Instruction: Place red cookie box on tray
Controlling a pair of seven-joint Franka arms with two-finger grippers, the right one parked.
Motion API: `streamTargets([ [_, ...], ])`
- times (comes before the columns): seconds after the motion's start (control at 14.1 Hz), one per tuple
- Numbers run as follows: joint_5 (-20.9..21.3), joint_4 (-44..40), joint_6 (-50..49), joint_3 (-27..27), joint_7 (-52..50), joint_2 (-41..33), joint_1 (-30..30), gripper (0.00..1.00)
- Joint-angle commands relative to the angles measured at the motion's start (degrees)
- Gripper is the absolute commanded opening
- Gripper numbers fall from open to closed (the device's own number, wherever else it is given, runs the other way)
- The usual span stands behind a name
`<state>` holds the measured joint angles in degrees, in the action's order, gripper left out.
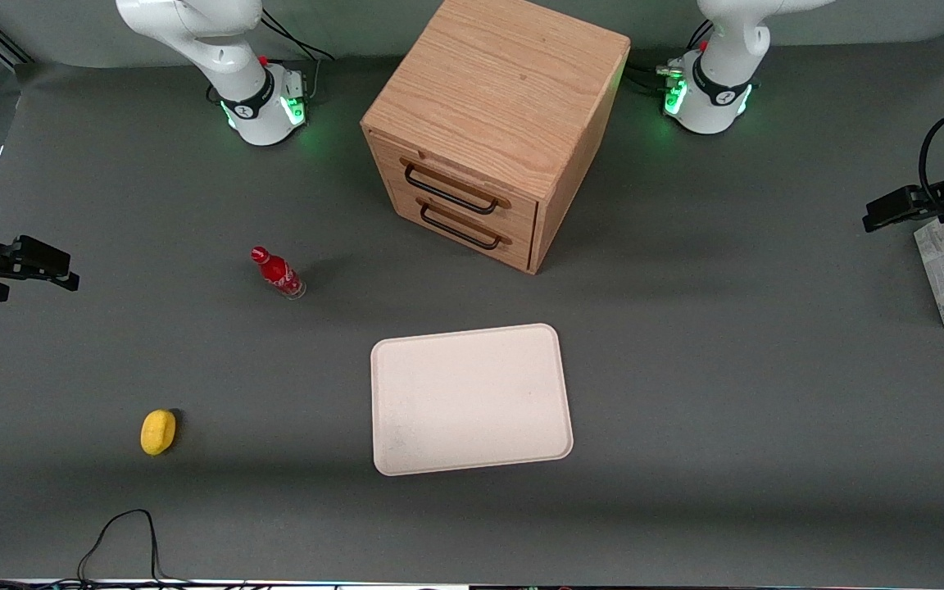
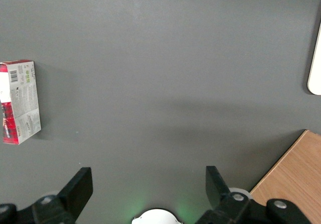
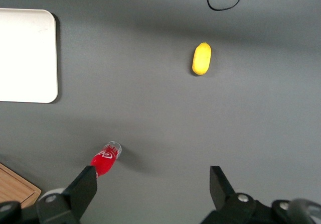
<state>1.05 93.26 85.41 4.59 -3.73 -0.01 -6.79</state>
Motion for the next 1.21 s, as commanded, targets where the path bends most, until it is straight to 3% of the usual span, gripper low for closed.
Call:
streamTargets([
  [0.0, -0.27, -2.65, -3.4, -1.17, -0.84, 0.97, 1.7, 1.0],
  [1.14, 1.49, -4.58, -3.15, -2.22, -1.37, 2.12, -1.54, 1.0],
])
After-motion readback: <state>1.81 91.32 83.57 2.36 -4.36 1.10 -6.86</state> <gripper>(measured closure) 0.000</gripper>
